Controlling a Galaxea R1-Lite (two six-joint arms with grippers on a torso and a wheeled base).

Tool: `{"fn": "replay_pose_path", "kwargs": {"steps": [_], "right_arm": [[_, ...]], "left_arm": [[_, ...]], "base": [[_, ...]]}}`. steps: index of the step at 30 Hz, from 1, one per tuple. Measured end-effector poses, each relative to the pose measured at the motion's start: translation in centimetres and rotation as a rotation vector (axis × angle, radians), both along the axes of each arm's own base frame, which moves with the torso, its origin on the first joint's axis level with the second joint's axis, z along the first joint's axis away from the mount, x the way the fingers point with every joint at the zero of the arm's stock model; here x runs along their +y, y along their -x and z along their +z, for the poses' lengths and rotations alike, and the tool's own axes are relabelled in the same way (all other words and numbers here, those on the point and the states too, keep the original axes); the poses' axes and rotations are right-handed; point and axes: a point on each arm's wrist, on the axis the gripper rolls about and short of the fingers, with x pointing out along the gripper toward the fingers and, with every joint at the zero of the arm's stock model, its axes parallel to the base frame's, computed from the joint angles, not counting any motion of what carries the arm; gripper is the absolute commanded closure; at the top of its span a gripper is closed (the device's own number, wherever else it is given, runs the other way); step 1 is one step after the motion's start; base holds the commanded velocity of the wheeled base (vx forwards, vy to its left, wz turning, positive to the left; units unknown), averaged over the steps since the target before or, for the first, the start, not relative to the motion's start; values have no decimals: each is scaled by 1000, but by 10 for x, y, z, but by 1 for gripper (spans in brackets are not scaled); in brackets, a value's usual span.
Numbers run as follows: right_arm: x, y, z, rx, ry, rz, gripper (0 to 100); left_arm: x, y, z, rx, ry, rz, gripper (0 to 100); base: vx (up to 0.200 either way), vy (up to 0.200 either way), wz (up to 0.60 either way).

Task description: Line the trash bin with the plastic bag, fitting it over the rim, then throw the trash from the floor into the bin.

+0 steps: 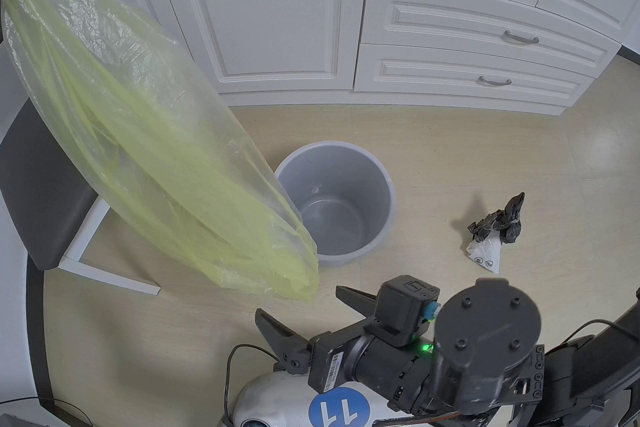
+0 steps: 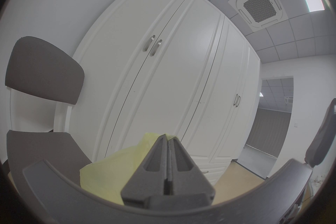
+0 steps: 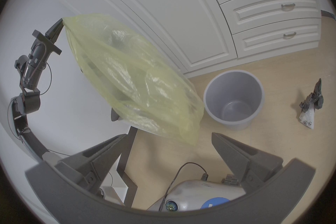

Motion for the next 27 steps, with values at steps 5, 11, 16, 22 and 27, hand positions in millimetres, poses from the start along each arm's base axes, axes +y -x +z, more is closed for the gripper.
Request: {"fn": "replay_pose_path", "kwargs": {"steps": [5, 11, 16, 22, 27], "right_arm": [[6, -5, -4, -17, -38, -18, 0], [13, -24, -1, -81, -134, -144, 0], [17, -37, 1, -106, -167, -196, 0], [21, -45, -3, -122, -206, -211, 0], [21, -53, -7, -131, -233, -211, 0]], "left_arm": [[0, 0, 0, -1, 0, 0, 100], [1, 1, 1, -6, 0, 2, 100], [2, 3, 3, -16, 4, 4, 100], [4, 6, 6, -29, 13, 6, 100], [6, 10, 8, -42, 22, 7, 100]], "base": [[0, 0, 0], [0, 0, 0], [0, 0, 0], [0, 0, 0], [0, 0, 0]]}}
